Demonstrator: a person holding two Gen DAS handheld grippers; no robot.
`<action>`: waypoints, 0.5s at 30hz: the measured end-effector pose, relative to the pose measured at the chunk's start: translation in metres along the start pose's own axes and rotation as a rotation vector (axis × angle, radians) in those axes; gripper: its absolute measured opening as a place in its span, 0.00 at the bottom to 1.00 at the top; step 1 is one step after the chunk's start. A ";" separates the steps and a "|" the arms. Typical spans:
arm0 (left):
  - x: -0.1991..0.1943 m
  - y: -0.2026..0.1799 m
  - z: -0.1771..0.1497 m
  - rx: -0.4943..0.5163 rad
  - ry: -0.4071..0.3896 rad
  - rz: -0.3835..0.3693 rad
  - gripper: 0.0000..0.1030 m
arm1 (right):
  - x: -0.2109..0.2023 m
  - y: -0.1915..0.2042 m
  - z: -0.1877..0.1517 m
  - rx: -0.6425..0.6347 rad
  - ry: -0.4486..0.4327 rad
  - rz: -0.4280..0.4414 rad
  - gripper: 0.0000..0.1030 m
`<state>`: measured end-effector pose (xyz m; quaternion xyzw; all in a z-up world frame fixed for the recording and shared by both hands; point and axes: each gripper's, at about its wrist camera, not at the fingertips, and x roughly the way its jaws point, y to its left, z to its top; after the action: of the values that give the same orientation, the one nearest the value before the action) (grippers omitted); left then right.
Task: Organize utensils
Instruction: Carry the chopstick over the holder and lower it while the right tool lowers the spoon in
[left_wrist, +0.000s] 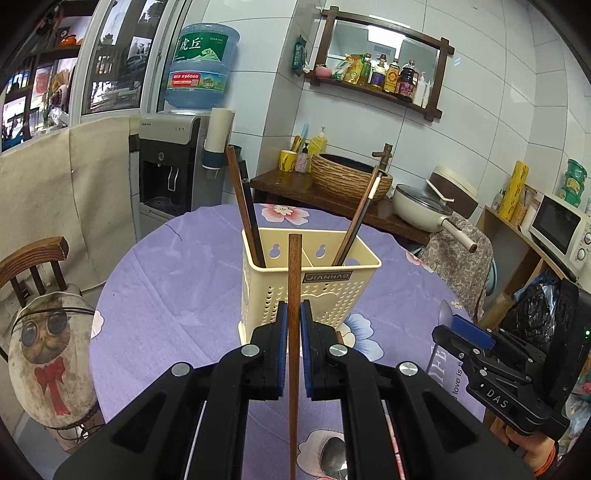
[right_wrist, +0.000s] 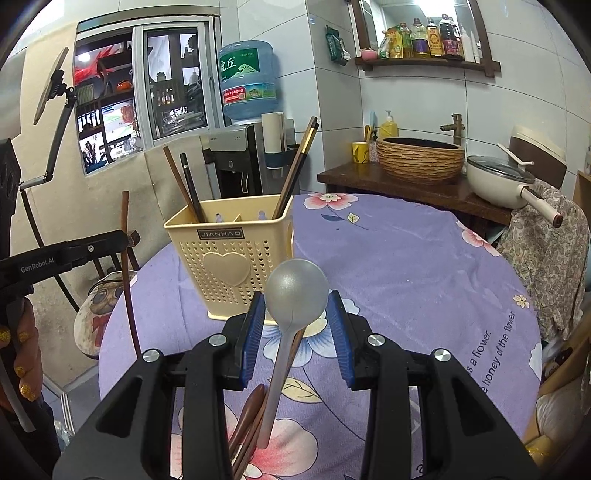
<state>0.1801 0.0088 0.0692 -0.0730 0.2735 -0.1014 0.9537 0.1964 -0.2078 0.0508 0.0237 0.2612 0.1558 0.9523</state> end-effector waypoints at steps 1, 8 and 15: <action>-0.001 -0.001 0.002 0.002 -0.005 -0.001 0.07 | 0.000 0.000 0.002 -0.002 -0.001 0.002 0.35; -0.009 -0.003 0.010 0.016 -0.029 -0.019 0.07 | 0.000 0.000 0.011 0.004 -0.009 0.033 0.35; -0.015 -0.007 0.021 0.029 -0.045 -0.046 0.07 | 0.000 0.000 0.024 0.005 -0.021 0.068 0.35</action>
<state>0.1774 0.0076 0.0956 -0.0678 0.2488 -0.1255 0.9580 0.2087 -0.2075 0.0719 0.0365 0.2508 0.1870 0.9491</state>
